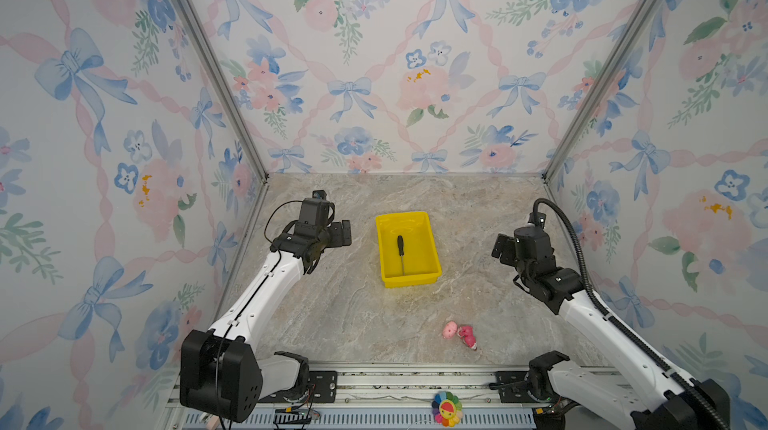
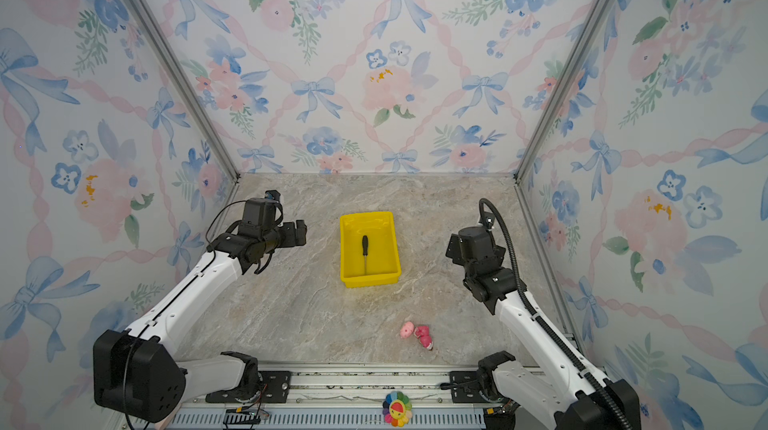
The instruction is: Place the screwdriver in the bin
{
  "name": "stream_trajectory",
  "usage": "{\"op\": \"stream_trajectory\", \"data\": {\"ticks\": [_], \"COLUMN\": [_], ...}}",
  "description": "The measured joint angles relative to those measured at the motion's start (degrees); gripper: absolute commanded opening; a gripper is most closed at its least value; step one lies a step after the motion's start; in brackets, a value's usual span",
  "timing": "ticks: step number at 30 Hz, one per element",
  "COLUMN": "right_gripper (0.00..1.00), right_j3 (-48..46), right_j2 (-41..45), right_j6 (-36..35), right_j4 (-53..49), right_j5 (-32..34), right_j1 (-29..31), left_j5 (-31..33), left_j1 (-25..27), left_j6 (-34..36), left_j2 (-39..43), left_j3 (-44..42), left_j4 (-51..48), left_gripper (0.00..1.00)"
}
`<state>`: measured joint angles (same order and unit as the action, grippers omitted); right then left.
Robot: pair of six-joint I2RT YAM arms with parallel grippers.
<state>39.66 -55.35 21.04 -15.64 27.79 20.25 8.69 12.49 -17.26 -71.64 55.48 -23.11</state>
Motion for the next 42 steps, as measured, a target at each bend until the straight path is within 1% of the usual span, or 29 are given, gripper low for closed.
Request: {"op": "stream_trajectory", "data": {"ticks": [5,10,13,17,21,25,33,42], "right_gripper": [0.97,0.97,0.97,0.97,0.97,0.97,0.97,0.97], "right_j3": [-3.26,-5.79,-8.96,-10.95,-13.14,-14.53,-15.65,-13.29], "right_j2": [0.92,-1.81,-4.28,-7.89,-9.94,-13.0,-18.58,-25.49], "right_j6": [-9.09,-13.92,-16.0,-18.25,-18.97,-19.26,-19.37,-19.41], "right_j4": [5.68,11.15,15.1,20.46,27.69,33.66,42.07,46.99], "right_j5": [-3.37,-4.59,-5.55,-7.3,-9.22,-10.49,-12.2,-13.51], "right_j1": [-0.02,-0.85,-2.38,-5.44,-9.53,-11.76,-14.27,-15.15], "left_j5": [5.62,10.56,10.29,9.7,9.7,8.83,7.78,6.91], "left_j1": [-3.19,-4.35,-4.35,-4.35,-4.37,-4.7,-5.35,-7.1], "left_j6": [0.37,2.14,5.11,9.6,13.03,14.56,14.62,14.51], "left_j2": [5.38,9.55,10.82,13.66,14.75,12.17,0.72,-7.72], "left_j3": [-10.45,-19.78,-25.59,-32.81,-36.57,-37.94,-38.56,-38.99], "left_j4": [7.87,17.16,24.76,33.66,40.76,48.24,61.35,74.53], "left_gripper": [0.97,0.98,0.98,0.97,0.98,0.98,0.98,0.97]}}
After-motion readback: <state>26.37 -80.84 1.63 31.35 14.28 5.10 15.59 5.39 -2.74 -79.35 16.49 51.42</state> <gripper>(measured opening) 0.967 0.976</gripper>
